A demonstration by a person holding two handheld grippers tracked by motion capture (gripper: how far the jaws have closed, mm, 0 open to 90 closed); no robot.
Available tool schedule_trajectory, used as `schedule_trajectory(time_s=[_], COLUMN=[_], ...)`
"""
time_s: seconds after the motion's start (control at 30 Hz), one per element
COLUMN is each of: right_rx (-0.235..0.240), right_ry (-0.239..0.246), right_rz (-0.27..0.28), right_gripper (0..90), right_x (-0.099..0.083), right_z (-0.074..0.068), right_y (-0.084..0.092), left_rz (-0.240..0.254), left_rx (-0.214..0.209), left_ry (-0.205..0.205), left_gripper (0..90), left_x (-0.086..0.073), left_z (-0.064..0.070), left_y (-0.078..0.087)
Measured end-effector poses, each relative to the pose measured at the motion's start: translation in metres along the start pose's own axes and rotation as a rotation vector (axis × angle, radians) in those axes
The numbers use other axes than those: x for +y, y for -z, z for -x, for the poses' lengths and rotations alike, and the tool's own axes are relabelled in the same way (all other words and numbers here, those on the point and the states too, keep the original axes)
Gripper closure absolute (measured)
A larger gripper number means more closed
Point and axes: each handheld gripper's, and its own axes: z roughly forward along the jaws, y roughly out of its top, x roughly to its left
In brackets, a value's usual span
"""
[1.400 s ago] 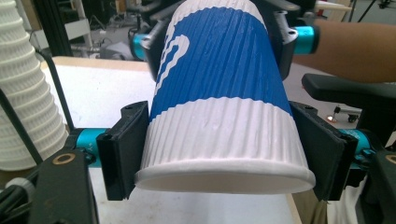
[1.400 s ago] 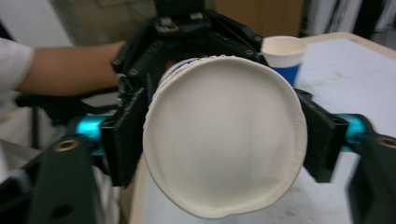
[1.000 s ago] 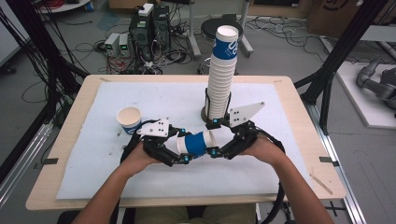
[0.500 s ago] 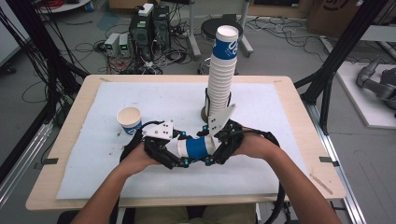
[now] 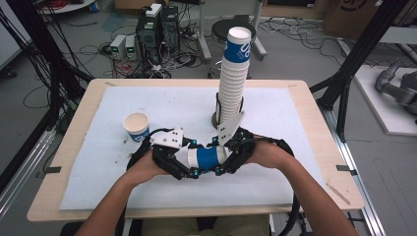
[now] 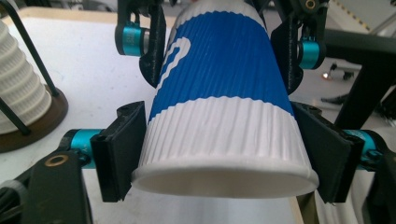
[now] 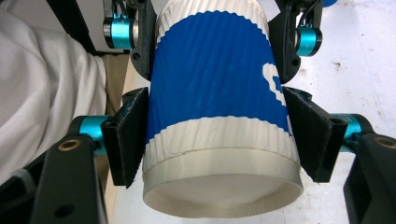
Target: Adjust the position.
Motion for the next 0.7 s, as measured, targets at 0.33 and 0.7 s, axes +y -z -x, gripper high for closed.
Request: schedule_trajectory(time_s=[0.33,0.7], right_rx=[-0.006,-0.047], right_ry=[-0.037,-0.125], right_rz=[0.118,0.366], right_gripper=[28.1,28.2], right_x=[-0.010,-0.035], right_z=[0.000,-0.002], right_y=[0.010,0.016], left_rz=[0.139,0.326], left_rx=[-0.003,0.004], left_ry=[0.021,0.073], left_gripper=[16.6,15.9], left_x=[-0.001,-0.004], left_z=[-0.003,-0.009], left_y=[0.010,0.022])
